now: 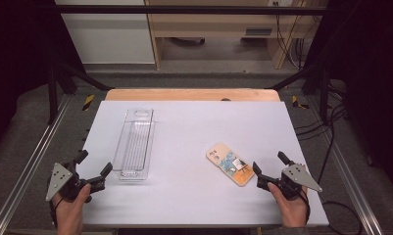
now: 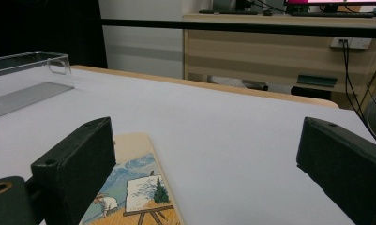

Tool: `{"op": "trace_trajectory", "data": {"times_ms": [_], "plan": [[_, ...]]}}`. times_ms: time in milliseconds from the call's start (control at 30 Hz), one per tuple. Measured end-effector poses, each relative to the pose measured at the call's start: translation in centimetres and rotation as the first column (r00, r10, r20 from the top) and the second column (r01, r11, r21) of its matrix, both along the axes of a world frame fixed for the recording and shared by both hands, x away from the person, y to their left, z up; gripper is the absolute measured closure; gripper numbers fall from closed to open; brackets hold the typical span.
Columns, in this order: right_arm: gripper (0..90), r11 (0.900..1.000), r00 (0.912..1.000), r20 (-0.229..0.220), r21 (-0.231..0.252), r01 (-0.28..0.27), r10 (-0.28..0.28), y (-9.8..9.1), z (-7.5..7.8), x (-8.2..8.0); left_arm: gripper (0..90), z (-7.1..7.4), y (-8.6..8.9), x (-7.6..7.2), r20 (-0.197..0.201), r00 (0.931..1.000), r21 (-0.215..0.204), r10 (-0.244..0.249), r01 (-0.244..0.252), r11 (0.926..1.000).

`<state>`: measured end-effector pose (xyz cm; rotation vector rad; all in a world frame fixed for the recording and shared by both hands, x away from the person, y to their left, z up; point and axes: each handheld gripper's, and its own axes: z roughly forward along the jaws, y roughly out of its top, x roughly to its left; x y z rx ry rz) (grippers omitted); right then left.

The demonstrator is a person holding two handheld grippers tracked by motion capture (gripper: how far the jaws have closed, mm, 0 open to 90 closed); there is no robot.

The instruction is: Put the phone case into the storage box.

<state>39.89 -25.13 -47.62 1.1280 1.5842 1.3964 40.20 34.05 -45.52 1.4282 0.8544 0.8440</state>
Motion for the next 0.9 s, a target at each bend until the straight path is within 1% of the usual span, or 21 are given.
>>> {"op": "trace_trajectory", "data": {"times_ms": [67,100,200,233,333,433,500,567,800,833,867,900], "plan": [[4.7,1.0000,1.0000,-0.004,0.000,0.004,-0.004,0.06,-0.02,0.03,1.0,0.00,0.03,0.01,0.001,1.0000,-0.004,0.001,-0.001,1.0000],[5.1,0.9999,0.9999,-0.010,-0.004,0.012,-0.012,0.11,-0.03,0.05,1.0,-0.01,0.01,-0.02,-0.001,1.0000,-0.007,-0.009,0.009,0.9999],[5.8,0.9997,0.9996,-0.019,-0.007,0.023,-0.023,0.08,-0.02,0.06,1.0,-0.01,-0.08,-0.04,-0.001,0.9999,-0.007,-0.015,0.015,0.9999],[5.8,0.9995,0.9992,-0.027,-0.008,0.029,-0.030,0.01,-0.03,0.07,1.0,-0.01,-0.13,-0.05,-0.004,0.9999,0.000,-0.017,0.017,0.9999],[5.8,0.9994,0.9989,-0.032,-0.007,0.033,-0.034,0.01,-0.09,0.11,1.0,-0.03,-0.14,-0.03,-0.005,0.9999,-0.001,-0.016,0.016,0.9999],[6.1,0.9985,0.9979,-0.039,-0.015,0.052,-0.053,0.08,-0.13,0.21,1.0,-0.01,0.00,-0.21,-0.004,1.0000,-0.012,-0.009,0.009,0.9999],[6.7,0.9966,0.9963,-0.033,-0.027,0.078,-0.079,0.06,-0.09,0.21,0.9,0.05,0.08,-0.34,-0.001,1.0000,-0.011,-0.009,0.009,0.9999],[6.3,0.9953,0.9950,-0.037,-0.029,0.092,-0.093,-0.04,-0.10,0.23,0.9,0.08,0.11,-0.38,0.000,1.0000,-0.012,-0.008,0.008,0.9999],[6.4,0.9962,0.9947,-0.057,-0.022,0.084,-0.086,0.26,-0.03,0.30,1.0,0.09,0.21,-0.39,0.000,1.0000,-0.013,-0.007,0.007,0.9999],[6.5,0.9965,0.9939,-0.077,-0.031,0.077,-0.079,0.52,0.01,0.42,1.0,0.09,0.25,-0.40,-0.001,1.0000,-0.014,-0.005,0.005,0.9999],[6.5,0.9965,0.9939,-0.077,-0.031,0.077,-0.079,0.52,0.01,0.42,0.9,0.09,0.25,-0.40,-0.001,1.0000,-0.014,-0.005,0.005,0.9999],[6.6,0.9967,0.9926,-0.092,-0.030,0.076,-0.078,0.66,0.04,0.50,0.9,0.09,0.27,-0.41,-0.001,1.0000,-0.013,-0.005,0.005,0.9999]]}}
